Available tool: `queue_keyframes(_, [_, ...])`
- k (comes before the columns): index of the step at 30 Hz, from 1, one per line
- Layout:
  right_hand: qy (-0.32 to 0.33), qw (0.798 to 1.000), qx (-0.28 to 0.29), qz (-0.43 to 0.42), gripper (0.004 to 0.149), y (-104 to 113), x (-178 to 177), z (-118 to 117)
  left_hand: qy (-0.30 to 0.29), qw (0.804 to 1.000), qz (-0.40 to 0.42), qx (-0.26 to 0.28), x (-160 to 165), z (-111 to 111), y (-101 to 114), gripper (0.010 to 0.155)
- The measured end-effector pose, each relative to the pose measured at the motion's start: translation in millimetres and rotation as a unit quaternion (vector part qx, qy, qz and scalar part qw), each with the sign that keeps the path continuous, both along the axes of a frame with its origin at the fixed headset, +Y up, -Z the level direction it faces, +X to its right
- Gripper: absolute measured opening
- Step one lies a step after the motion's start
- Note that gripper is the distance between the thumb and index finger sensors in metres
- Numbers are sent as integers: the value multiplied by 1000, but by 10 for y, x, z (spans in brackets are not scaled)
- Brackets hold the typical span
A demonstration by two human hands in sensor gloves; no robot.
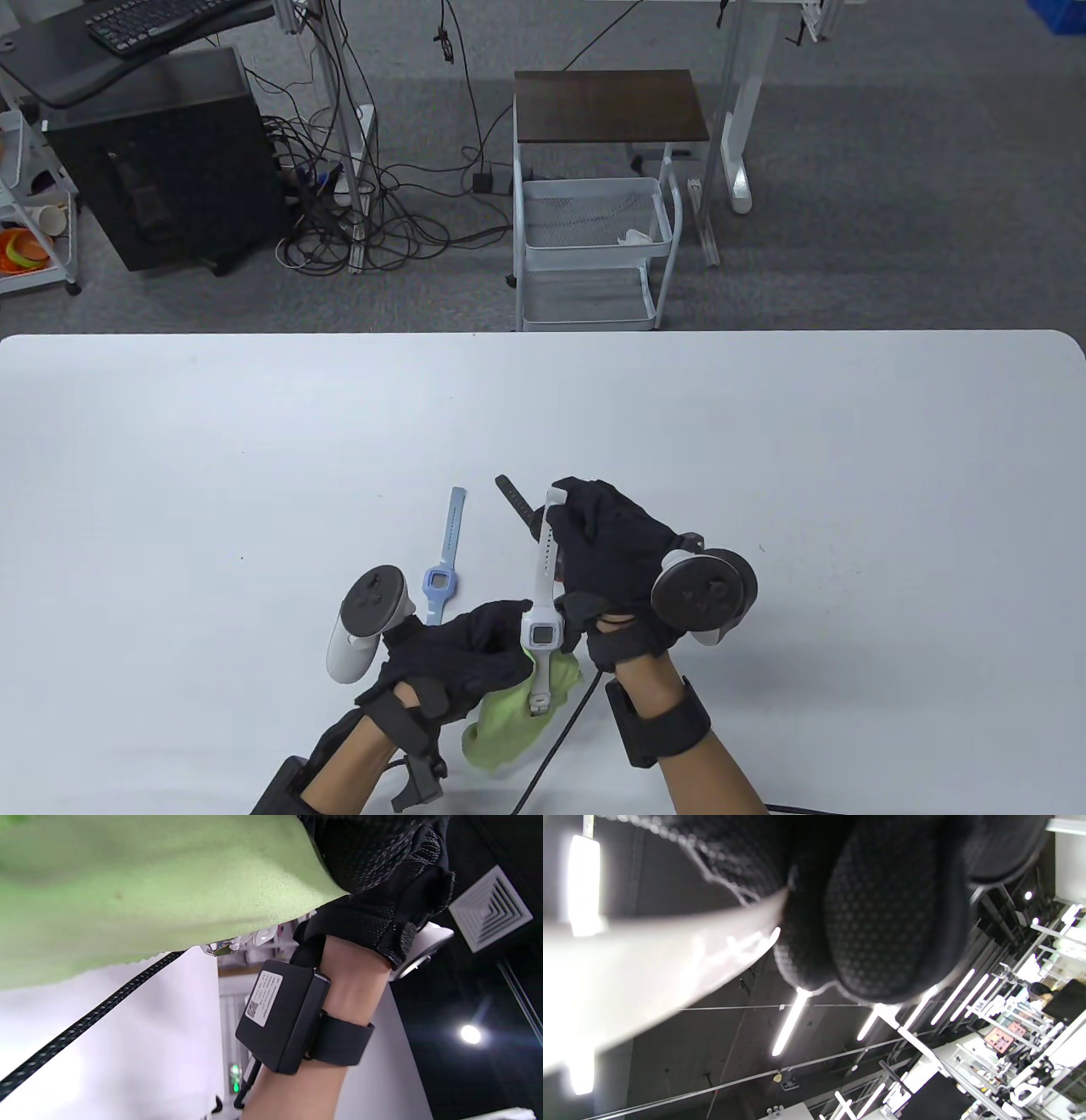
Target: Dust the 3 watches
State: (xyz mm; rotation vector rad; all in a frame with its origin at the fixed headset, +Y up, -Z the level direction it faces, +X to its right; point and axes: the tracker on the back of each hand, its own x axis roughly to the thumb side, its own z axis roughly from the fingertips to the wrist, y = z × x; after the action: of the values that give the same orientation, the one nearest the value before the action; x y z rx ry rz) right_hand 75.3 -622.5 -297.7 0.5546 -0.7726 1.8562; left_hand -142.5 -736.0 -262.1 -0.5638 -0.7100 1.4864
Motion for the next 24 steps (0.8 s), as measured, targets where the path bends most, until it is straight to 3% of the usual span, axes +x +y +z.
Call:
queue_keyframes(7, [-21, 1000, 20, -11, 40, -2, 0, 43, 58, 997, -35, 24, 24, 76, 13, 59])
queue_keyframes(13, [-21, 999, 27, -20, 40, -23, -11, 64, 95, 995, -35, -4, 52, 147, -32, 50])
queue_keyframes(21, [-18, 997, 28, -65, 40, -29, 49, 39, 68, 998, 7, 9, 63, 108, -33, 49])
queue_keyframes(24, [-22, 997, 28, -69, 40, -36, 70, 26, 91, 996, -2, 22, 46, 104, -19, 49])
